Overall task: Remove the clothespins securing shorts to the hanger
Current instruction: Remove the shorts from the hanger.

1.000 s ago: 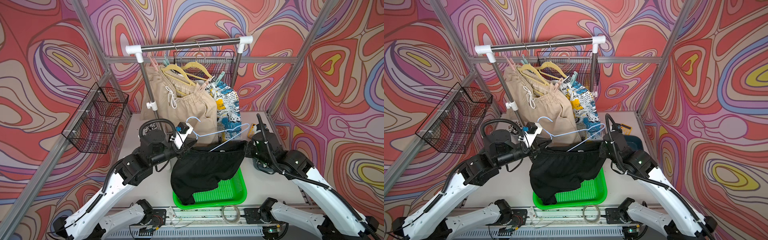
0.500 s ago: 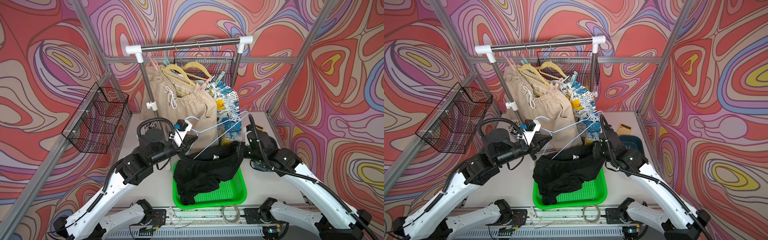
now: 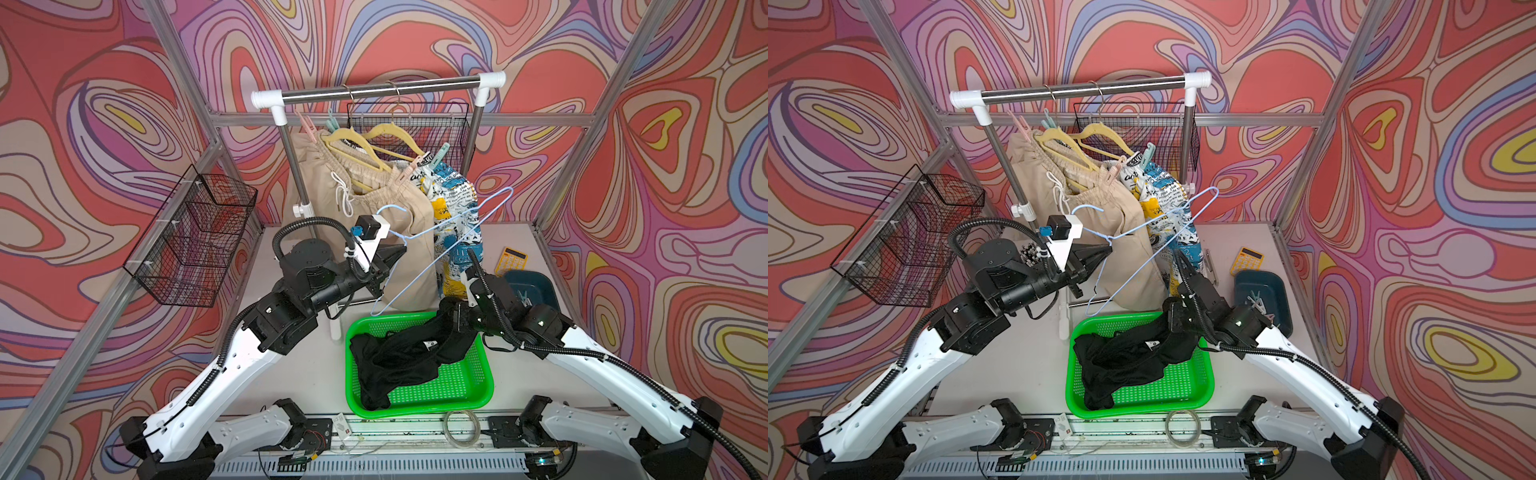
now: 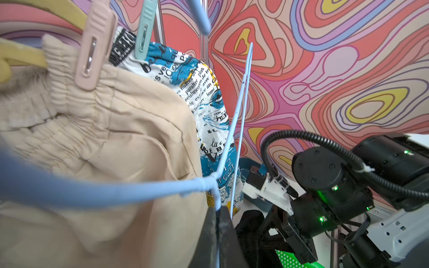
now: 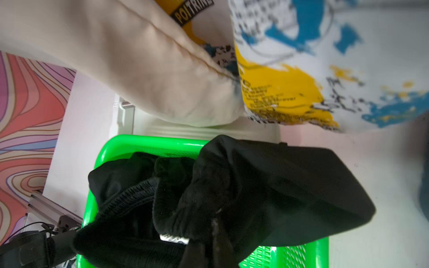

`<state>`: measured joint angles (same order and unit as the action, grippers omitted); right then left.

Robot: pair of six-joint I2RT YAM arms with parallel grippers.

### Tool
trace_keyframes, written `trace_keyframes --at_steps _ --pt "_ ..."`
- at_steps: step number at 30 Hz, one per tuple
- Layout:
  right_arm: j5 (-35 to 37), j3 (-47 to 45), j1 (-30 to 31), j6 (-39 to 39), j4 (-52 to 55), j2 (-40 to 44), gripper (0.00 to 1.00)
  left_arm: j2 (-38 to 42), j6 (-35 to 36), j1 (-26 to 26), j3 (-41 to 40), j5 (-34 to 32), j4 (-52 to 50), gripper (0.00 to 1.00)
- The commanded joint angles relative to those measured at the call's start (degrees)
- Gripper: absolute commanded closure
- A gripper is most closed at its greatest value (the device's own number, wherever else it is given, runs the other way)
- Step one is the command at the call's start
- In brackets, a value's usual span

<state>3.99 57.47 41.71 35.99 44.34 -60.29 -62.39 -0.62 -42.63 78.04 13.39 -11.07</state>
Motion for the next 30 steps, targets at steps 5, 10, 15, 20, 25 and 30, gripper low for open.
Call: trace_keyframes --at_steps 5,10,15,20,25,30 --pt "0.5 -3.1 0.3 2.9 3.7 3.7 1.00 -0.8 2.1 0.5 4.3 -0.3 3.0 1.00" --pt "-3.2 -4.1 1.8 2.6 -2.1 0.6 1.00 0.8 3.6 0.5 4.6 -1.2 0.3 1.00" --pt "-4.7 -6.3 7.1 3.9 -10.8 -8.5 1.00 2.8 4.3 0.4 5.2 -3.3 -2.5 1.00" --pt "-6.0 -10.2 7.7 5.2 -14.0 -11.7 1.00 4.8 5.0 0.4 6.7 -4.8 -7.8 1.00" --pt "-4.3 -8.0 7.8 4.1 -9.3 -11.3 0.91 6.1 4.9 0.5 9.1 -8.5 -15.2 1.00" --pt "-1.1 -0.6 7.7 1.4 -4.1 -8.1 0.32 6.8 4.1 0.5 12.0 -15.3 -23.2 1.00"
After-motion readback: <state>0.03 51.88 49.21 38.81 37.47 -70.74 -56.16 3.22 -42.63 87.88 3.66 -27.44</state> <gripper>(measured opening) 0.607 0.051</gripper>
